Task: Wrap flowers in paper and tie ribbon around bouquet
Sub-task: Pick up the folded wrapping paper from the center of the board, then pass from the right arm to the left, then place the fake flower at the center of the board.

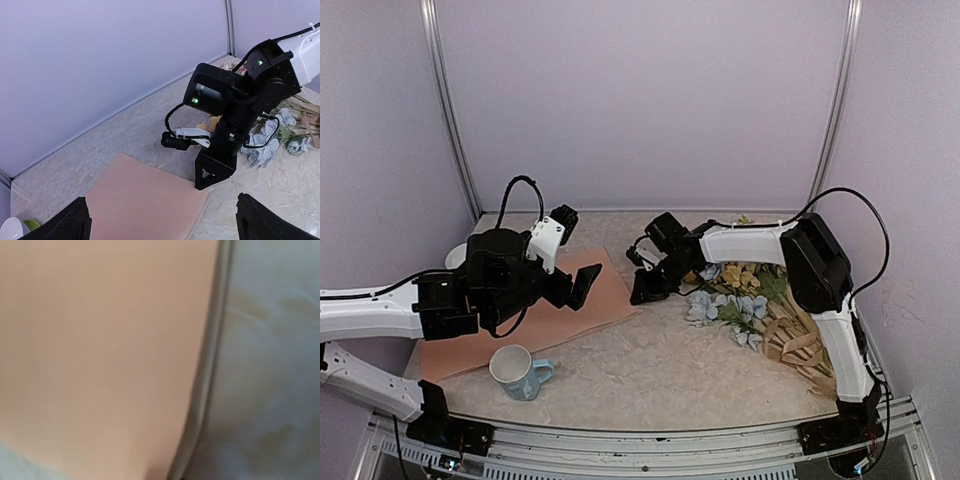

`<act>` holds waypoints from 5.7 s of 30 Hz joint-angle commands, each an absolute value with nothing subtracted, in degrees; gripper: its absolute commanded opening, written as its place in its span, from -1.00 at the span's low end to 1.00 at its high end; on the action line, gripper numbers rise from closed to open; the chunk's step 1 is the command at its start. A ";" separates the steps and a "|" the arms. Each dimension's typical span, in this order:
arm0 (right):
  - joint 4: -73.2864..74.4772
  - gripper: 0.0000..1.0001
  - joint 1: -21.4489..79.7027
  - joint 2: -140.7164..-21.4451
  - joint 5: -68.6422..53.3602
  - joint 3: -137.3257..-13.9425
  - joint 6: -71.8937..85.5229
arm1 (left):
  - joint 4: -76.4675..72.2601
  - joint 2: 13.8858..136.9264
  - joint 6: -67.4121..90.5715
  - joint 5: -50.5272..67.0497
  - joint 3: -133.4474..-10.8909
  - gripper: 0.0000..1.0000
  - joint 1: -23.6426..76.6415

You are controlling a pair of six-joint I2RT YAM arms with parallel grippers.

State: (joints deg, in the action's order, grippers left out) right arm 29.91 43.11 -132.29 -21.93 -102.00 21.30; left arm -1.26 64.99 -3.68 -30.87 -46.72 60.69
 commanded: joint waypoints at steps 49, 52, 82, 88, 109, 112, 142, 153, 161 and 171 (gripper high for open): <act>13.32 -1.00 43.20 -86.30 -23.40 -94.12 21.18 | -16.49 69.26 -20.62 -20.94 -50.61 0.95 66.28; 10.69 -1.00 44.60 -83.70 -22.55 -92.80 21.28 | -21.52 71.33 -22.33 -26.52 -52.33 0.97 66.75; -1.32 -1.00 47.72 -82.45 -16.90 -89.85 25.84 | -42.10 94.75 -9.67 -24.42 -73.21 -0.02 63.88; -1.08 -1.00 47.75 -82.27 -17.23 -89.74 25.84 | -42.26 94.48 -7.50 -20.18 -72.14 -0.07 63.18; -0.42 -1.00 47.99 -82.75 -18.33 -88.12 27.73 | -45.49 96.69 -5.59 -17.71 -73.65 -0.82 61.34; 0.88 -1.00 47.98 -82.22 -18.13 -88.02 26.69 | -46.06 95.73 -6.05 -17.67 -72.65 -1.00 61.37; 24.61 0.05 30.55 -74.58 -27.43 -45.74 12.59 | -32.01 81.42 -12.19 -35.13 -65.01 -1.00 55.46; 13.92 -0.30 29.57 -100.09 -7.03 -54.24 16.41 | -30.72 81.13 -14.81 -31.84 -65.89 -1.00 56.68; 12.45 -0.27 20.53 -103.25 3.50 -56.93 12.15 | -30.51 80.77 -15.17 -28.96 -65.61 -1.00 56.78; 13.25 -0.17 10.28 -105.16 4.45 -60.96 2.21 | -28.00 84.41 -16.11 -20.64 -68.99 -1.00 59.19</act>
